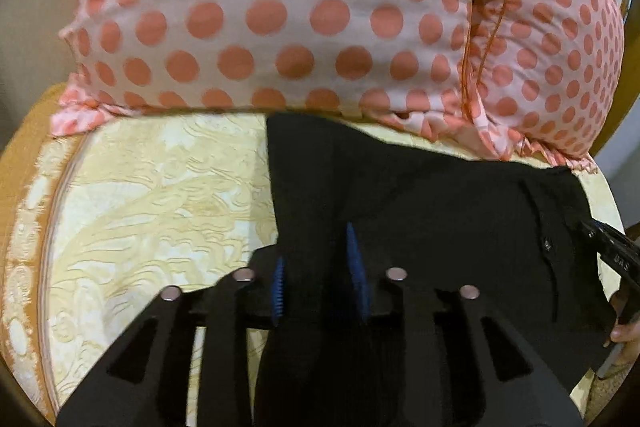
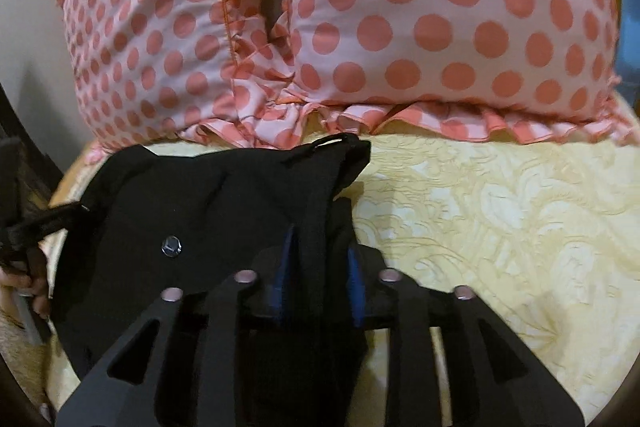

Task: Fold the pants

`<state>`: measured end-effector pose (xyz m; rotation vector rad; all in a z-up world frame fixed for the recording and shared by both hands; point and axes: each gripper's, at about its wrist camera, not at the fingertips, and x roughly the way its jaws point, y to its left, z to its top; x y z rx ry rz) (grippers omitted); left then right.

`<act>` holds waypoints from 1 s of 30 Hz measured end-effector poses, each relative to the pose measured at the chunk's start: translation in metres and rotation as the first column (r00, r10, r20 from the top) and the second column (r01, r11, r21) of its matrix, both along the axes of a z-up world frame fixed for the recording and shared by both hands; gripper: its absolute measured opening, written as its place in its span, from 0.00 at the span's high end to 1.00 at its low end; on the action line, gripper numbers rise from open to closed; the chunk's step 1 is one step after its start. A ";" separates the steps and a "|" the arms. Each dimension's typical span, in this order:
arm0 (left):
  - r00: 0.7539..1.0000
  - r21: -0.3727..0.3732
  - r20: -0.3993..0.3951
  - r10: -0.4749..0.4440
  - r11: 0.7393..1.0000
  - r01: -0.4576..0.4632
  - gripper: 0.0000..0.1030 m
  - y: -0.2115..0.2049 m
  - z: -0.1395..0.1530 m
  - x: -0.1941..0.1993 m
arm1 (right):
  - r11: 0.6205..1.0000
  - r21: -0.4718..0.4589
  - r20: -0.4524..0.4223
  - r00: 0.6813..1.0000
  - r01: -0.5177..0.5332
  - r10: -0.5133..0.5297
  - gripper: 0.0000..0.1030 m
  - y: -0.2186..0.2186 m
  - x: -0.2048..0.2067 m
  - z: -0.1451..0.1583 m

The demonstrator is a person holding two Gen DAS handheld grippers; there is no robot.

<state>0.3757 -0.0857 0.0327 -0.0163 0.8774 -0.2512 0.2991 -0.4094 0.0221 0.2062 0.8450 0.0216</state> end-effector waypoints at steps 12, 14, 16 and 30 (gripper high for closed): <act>0.964 -0.019 0.009 -0.267 0.964 0.267 0.24 -0.039 0.003 -0.107 | 0.962 -0.139 -0.043 0.972 -0.235 0.232 0.56 0.063 -0.067 0.003; 0.968 -0.023 -0.072 -0.239 0.971 0.238 0.21 -0.040 -0.018 -0.097 | 0.961 -0.167 -0.051 0.976 -0.218 0.213 0.52 0.066 -0.067 -0.009; 0.969 -0.015 -0.046 -0.243 0.970 0.243 0.17 -0.044 -0.019 -0.096 | 0.963 -0.179 -0.050 0.980 -0.199 0.193 0.48 0.067 -0.069 -0.009; 0.993 0.016 0.094 0.072 0.997 -0.074 0.02 0.053 0.002 -0.190 | 0.993 -0.053 0.051 0.993 0.109 -0.107 0.13 0.029 -0.161 0.001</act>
